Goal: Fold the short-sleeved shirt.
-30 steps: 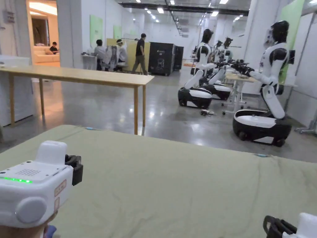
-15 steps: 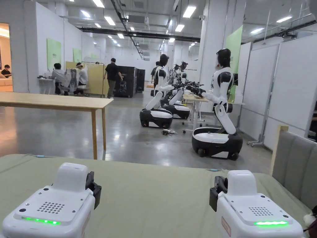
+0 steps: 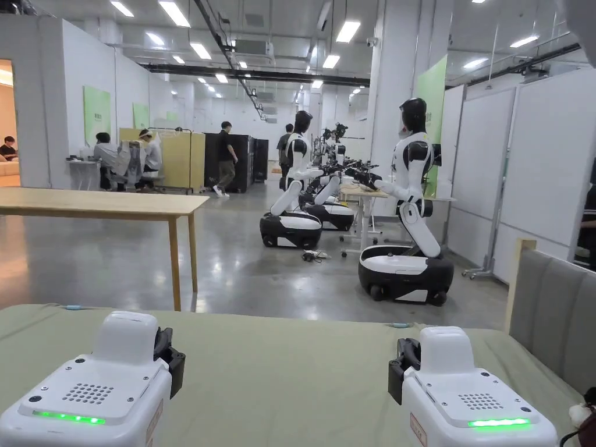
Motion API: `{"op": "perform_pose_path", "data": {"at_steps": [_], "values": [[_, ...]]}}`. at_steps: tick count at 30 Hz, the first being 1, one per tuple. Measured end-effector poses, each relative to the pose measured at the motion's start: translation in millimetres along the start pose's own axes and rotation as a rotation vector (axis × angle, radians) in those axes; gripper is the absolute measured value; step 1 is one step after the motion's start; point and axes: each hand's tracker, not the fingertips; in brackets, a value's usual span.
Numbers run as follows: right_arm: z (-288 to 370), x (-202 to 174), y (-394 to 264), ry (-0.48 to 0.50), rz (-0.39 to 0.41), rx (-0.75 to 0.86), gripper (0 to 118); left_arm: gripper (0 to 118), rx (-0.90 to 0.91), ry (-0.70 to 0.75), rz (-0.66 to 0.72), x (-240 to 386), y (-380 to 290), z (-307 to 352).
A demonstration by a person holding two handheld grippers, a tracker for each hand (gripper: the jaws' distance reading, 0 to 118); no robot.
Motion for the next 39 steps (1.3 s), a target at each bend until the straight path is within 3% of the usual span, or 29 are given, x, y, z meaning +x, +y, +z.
{"op": "perform_pose_path", "data": {"at_steps": [2,3,4,6,8,9,13,17,21,28,31,35,39], "values": [[-1,0,-3,-0.002,0.006,-0.014,26,26,-0.001,0.006,-0.002,0,0,0],[-1,0,-4,0.000,0.007,-0.017,27,33,-0.002,0.004,0.002,0,-1,0],[-1,0,-4,0.003,0.008,-0.021,27,44,-0.003,-0.001,0.008,-2,-1,1],[0,-1,-5,0.014,0.000,-0.023,39,88,-0.006,-0.006,0.019,-2,-2,0],[-1,-1,-6,0.017,-0.015,-0.018,58,108,-0.009,-0.012,0.025,-3,-3,-2],[-1,-2,-6,0.021,-0.019,-0.021,65,111,-0.004,-0.015,0.026,-3,-4,-2],[-3,-9,-6,0.025,0.010,-0.018,73,114,0.004,-0.016,0.021,-2,-3,-2],[-3,-13,-6,0.012,0.029,-0.009,73,118,0.014,-0.013,0.022,-2,-3,-3],[-4,-17,-3,0.006,-0.001,-0.007,73,118,0.015,-0.011,0.020,-2,-2,-4],[2,-17,2,0.089,-0.103,-0.054,73,118,0.008,-0.014,0.030,-1,-5,-4],[4,-20,6,0.006,-0.152,-0.064,73,118,0.005,-0.013,0.026,-1,-6,-4],[10,-32,15,-0.126,-0.087,-0.115,73,118,0.009,0.002,0.026,-1,-6,-3],[12,-35,22,-0.109,-0.099,-0.127,73,118,0.018,0.004,0.042,-2,-6,-2]]}}
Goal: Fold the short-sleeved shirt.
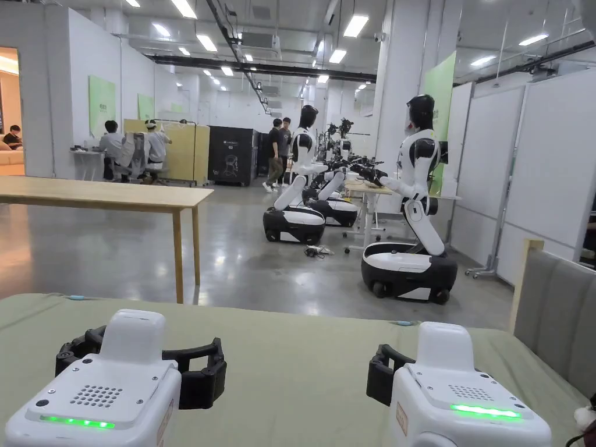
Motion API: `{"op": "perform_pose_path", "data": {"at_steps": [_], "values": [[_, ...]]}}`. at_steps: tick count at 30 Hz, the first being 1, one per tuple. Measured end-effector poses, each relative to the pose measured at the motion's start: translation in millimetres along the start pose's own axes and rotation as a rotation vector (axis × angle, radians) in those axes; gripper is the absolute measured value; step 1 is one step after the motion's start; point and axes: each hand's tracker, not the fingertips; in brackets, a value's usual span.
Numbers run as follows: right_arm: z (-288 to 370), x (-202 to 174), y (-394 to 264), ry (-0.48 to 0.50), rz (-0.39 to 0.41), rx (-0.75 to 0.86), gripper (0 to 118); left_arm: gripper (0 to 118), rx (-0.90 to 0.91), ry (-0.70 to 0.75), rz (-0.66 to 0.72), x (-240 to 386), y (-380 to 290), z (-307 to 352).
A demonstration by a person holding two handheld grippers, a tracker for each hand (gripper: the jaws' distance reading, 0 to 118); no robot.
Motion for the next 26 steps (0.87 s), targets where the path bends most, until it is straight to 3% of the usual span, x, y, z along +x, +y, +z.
{"op": "perform_pose_path", "data": {"at_steps": [3,11,18,21,26], "values": [[1,8,1,0.077,-0.068,0.009,73,118,0.002,0.000,-0.001,1,1,2],[13,8,2,0.106,-0.042,0.069,73,118,0.003,0.000,-0.001,1,2,2],[10,4,3,0.080,-0.049,0.082,74,118,0.012,-0.001,-0.010,3,5,3],[10,3,3,0.022,-0.044,0.096,74,118,0.015,-0.001,-0.006,3,5,4],[9,13,1,0.145,-0.058,0.086,74,118,0.016,0.003,-0.007,2,7,6]]}}
